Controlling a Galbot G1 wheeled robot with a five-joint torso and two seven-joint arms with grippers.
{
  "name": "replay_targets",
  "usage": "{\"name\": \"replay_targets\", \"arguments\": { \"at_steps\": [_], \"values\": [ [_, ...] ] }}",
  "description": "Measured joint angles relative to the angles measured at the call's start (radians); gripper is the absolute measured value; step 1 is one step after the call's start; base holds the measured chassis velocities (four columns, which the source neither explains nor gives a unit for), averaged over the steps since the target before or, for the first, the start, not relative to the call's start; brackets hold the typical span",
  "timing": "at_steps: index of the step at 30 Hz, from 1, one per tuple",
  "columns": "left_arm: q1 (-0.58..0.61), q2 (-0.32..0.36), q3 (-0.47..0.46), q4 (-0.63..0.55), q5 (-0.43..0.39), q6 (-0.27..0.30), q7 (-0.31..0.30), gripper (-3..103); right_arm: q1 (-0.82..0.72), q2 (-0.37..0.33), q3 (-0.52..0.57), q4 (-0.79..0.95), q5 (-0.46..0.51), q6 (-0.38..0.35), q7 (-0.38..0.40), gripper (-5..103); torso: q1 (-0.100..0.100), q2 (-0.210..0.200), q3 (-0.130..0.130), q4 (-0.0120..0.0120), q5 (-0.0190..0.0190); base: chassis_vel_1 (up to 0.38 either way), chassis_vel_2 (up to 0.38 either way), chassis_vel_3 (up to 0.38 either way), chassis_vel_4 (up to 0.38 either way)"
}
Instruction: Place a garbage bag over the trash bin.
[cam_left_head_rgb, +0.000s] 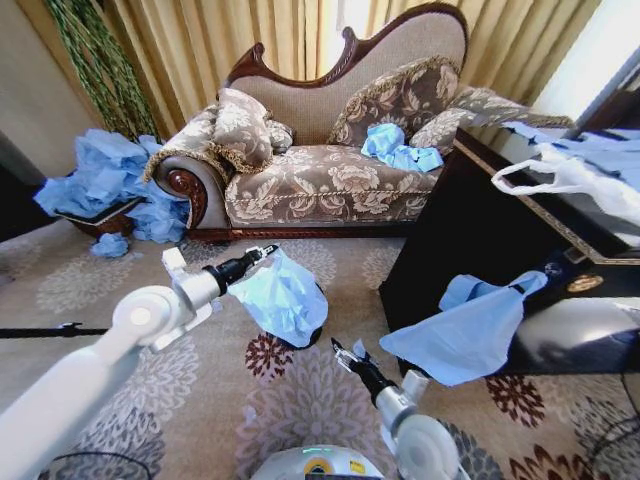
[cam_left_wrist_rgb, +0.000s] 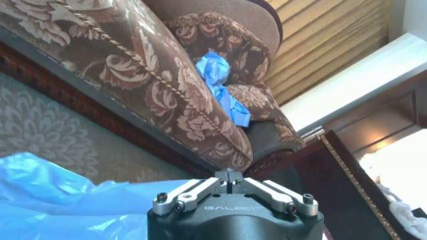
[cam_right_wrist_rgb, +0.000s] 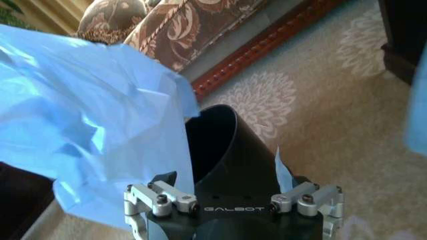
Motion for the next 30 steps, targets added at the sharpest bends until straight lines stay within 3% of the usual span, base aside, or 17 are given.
{"name": "replay_targets", "arguments": {
  "at_steps": [12,22,30],
  "values": [
    [-0.046,0.057,0.025,-0.009,-0.058,-0.012,-0.016,0,-0.025,0.144,-0.043,-0.038,-0.093,0.093,-0.105,100,0.000,0.000,0.000,0.0000,-0.0001,0.000,0.000,0.000,0.000],
    [-0.074,0.036,0.051,0.007,-0.057,-0.017,-0.037,0,-0.116,0.123,-0.030,-0.027,-0.154,0.127,-0.156,100,0.000,0.000,0.000,-0.0003,0.0000,0.000,0.000,0.000,0.000],
    [-0.077,0.037,0.051,0.014,-0.057,-0.023,-0.047,0,-0.036,0.127,-0.012,-0.020,-0.093,0.128,-0.172,100,0.000,0.000,0.000,0.0003,0.0002,0.000,0.000,0.000,0.000]
  ]
}}
